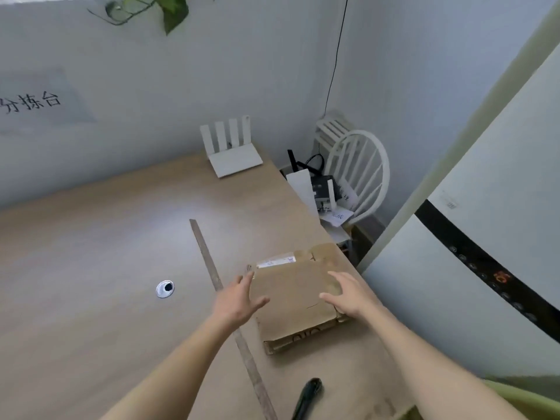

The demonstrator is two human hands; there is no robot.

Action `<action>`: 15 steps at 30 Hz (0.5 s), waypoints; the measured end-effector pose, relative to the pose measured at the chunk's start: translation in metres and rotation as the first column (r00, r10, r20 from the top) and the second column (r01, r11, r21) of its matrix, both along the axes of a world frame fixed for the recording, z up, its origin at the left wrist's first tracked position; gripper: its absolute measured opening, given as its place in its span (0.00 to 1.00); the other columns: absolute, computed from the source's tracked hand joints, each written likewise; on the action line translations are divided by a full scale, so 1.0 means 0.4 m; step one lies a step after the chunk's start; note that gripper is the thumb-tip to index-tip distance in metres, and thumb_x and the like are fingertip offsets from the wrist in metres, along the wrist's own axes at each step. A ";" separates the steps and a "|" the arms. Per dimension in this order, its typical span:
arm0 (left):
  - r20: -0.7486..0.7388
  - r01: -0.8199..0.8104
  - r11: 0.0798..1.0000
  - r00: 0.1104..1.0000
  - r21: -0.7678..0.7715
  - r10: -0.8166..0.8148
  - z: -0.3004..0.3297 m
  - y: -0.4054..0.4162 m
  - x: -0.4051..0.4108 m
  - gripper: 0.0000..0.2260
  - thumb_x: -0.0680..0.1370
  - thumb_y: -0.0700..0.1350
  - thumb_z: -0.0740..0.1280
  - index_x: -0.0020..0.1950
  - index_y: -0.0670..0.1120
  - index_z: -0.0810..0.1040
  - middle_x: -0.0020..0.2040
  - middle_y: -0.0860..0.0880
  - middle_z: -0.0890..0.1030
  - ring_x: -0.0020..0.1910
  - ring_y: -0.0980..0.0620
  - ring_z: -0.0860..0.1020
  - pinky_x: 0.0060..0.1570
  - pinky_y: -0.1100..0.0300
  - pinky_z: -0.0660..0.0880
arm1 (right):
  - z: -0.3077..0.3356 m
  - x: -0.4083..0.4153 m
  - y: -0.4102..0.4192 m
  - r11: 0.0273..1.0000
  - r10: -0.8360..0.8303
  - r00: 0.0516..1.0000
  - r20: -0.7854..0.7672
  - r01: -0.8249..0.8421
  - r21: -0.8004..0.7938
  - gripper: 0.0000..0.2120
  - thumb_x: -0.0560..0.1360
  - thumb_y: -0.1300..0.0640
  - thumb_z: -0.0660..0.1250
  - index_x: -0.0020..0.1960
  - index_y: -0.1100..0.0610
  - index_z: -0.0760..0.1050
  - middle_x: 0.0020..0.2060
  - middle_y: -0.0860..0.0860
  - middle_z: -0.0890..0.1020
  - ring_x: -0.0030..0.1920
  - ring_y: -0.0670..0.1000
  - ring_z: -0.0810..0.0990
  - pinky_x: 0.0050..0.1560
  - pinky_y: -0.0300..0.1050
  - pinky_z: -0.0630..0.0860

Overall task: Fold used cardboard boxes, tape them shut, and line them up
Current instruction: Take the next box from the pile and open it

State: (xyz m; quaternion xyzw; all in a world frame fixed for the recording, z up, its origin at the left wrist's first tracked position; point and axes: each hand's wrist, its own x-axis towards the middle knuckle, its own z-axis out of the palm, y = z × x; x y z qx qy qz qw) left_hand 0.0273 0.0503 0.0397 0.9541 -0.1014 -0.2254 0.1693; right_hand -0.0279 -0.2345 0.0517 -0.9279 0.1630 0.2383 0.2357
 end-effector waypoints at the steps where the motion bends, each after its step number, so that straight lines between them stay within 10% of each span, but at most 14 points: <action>1: -0.037 -0.020 1.000 0.999 0.004 0.020 -0.034 -0.012 0.004 0.39 0.76 0.68 0.63 0.81 0.52 0.56 0.74 0.48 0.68 0.69 0.45 0.71 0.64 0.50 0.73 | -0.042 0.015 -0.022 1.000 -0.013 1.000 -0.011 0.013 0.018 0.40 0.73 0.31 0.67 0.80 0.42 0.57 0.79 0.46 0.62 0.76 0.53 0.65 0.71 0.61 0.68; 15: -0.234 -0.319 0.947 0.925 -0.044 0.301 -0.269 -0.112 0.008 0.43 0.74 0.66 0.68 0.81 0.50 0.52 0.75 0.47 0.66 0.70 0.46 0.71 0.63 0.51 0.73 | -0.284 0.119 -0.119 0.973 -0.201 0.973 -0.110 0.212 0.091 0.59 0.61 0.24 0.71 0.80 0.37 0.41 0.82 0.51 0.48 0.79 0.61 0.57 0.73 0.65 0.65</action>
